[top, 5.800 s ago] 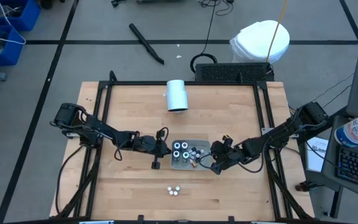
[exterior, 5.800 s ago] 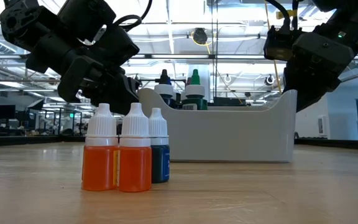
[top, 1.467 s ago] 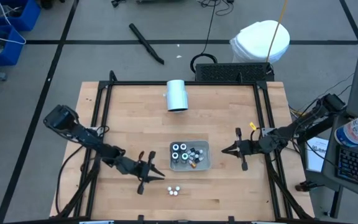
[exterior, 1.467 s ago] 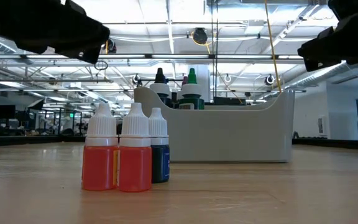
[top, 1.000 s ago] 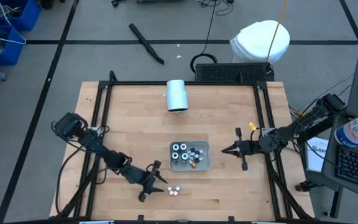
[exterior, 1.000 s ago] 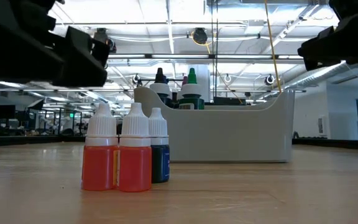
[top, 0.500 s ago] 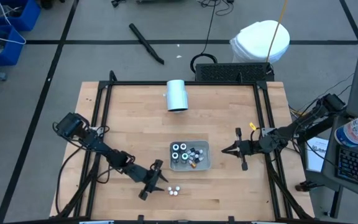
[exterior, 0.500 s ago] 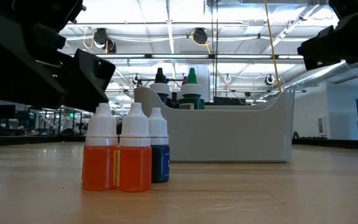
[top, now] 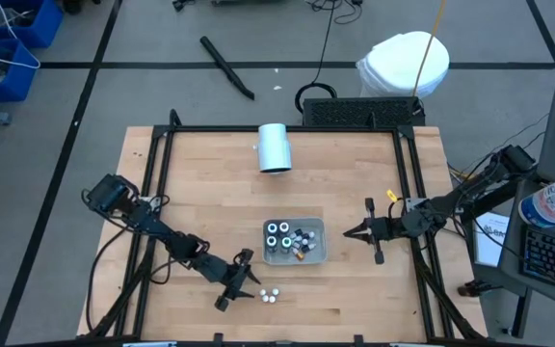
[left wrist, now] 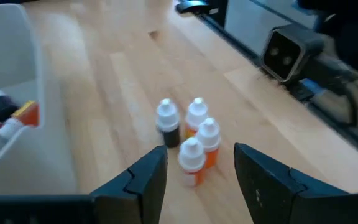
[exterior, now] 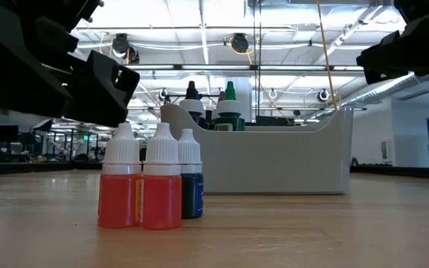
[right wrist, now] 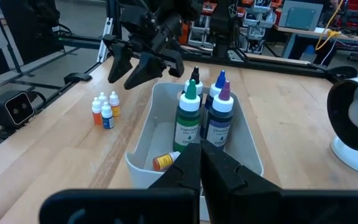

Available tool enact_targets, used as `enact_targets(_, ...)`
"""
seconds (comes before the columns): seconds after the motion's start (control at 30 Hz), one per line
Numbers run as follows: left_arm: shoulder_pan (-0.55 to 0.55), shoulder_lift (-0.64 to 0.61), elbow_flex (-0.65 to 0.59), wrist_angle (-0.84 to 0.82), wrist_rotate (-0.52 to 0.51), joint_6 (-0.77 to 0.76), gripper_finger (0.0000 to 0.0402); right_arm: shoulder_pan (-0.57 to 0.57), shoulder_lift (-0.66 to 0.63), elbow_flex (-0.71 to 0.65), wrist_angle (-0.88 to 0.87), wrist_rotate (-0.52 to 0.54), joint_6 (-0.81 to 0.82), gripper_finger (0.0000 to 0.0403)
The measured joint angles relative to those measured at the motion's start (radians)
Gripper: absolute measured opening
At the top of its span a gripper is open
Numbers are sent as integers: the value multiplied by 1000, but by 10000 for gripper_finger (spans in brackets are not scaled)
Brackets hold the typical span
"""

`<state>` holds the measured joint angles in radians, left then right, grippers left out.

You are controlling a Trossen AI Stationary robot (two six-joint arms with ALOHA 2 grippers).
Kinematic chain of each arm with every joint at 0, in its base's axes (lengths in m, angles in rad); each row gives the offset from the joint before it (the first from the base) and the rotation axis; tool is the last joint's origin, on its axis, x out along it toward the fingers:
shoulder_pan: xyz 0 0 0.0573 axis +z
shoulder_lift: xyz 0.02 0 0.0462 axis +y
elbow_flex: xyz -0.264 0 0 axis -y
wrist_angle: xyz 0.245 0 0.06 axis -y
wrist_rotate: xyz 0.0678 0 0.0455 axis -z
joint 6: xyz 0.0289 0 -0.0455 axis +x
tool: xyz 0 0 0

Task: Pick & Place food coloring
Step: Put the orange food coloring bottle into the gray bin

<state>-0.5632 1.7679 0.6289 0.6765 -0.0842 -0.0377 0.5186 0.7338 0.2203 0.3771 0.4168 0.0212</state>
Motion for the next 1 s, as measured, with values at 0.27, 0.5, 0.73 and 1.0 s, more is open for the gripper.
enact_targets(0.27, 6, 12, 19, -10, -28, -17, 191, 0, 0, 0, 0, 0, 0, 0)
enact_targets(0.5, 18, 92, 84, -80, 11, 19, 191, 0, 0, 0, 2, 0, 0, 0)
enact_targets(0.73, 27, 94, 91, -91, 6, 3, 191, 0, 1, 1, -2, 0, 0, 0)
enact_targets(1.0, 36, 94, 91, -78, 7, 13, 191, 0, 1, 1, -1, 0, -3, 0)
